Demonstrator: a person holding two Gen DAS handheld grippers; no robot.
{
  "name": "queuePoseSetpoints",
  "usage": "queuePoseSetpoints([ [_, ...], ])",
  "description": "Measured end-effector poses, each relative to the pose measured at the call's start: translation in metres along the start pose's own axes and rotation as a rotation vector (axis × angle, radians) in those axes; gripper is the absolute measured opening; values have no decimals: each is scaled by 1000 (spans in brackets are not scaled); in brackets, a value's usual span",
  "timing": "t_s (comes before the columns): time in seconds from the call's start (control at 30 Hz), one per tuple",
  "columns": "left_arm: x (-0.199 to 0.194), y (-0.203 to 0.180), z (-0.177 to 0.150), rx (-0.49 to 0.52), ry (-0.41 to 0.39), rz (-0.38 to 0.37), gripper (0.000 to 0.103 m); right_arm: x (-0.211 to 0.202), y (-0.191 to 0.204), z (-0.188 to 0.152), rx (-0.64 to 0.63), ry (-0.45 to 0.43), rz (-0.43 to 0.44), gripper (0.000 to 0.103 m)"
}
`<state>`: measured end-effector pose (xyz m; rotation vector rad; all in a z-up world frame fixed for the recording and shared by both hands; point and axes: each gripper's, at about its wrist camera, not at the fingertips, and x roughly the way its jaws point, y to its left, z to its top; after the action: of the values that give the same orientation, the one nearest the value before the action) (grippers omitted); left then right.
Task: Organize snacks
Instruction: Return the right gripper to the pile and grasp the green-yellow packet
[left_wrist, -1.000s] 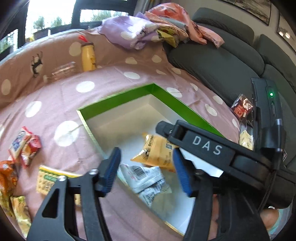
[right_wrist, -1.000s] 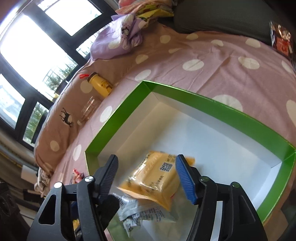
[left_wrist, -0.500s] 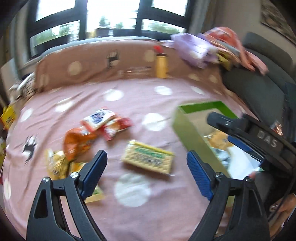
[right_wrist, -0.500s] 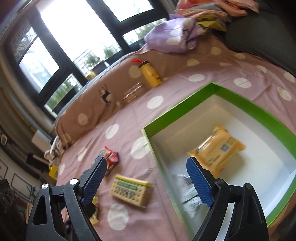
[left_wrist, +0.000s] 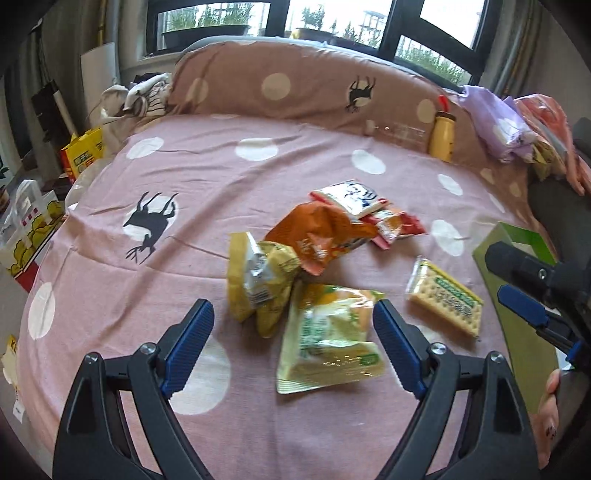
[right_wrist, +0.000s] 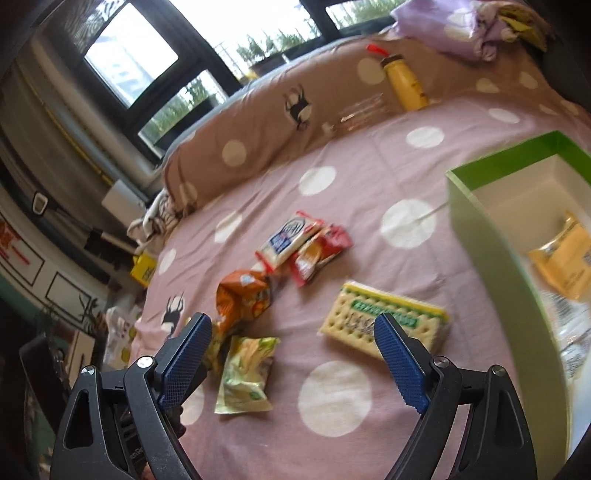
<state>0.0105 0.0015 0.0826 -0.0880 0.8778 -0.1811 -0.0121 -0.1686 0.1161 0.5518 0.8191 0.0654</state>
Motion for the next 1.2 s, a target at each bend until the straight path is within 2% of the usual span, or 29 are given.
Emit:
queuePoseSetpoints([
  [0.17, 11, 8, 0, -18, 40, 7, 89, 22, 12, -7, -29, 101, 9, 90],
  [0.33, 21, 9, 1, -15, 69, 11, 90, 39, 26, 9, -55, 201, 27, 90],
  [0.47, 29, 11, 0, -26, 98, 37, 90, 56, 29, 10, -70, 214, -1, 90],
  [0.6, 34, 14, -1, -43, 118, 24, 90, 73, 26, -6, -59, 275, -13, 90],
  [0.8, 45, 14, -5, -62, 165, -12, 90, 78, 37, -15, -128, 287, 1, 90],
  [1.03, 56, 15, -9, -69, 198, -39, 90, 94, 39, -26, -101, 352, 28, 90],
  [1.2, 57, 16, -10, -77, 201, -57, 90, 100, 34, -27, -53, 388, 90, 87],
])
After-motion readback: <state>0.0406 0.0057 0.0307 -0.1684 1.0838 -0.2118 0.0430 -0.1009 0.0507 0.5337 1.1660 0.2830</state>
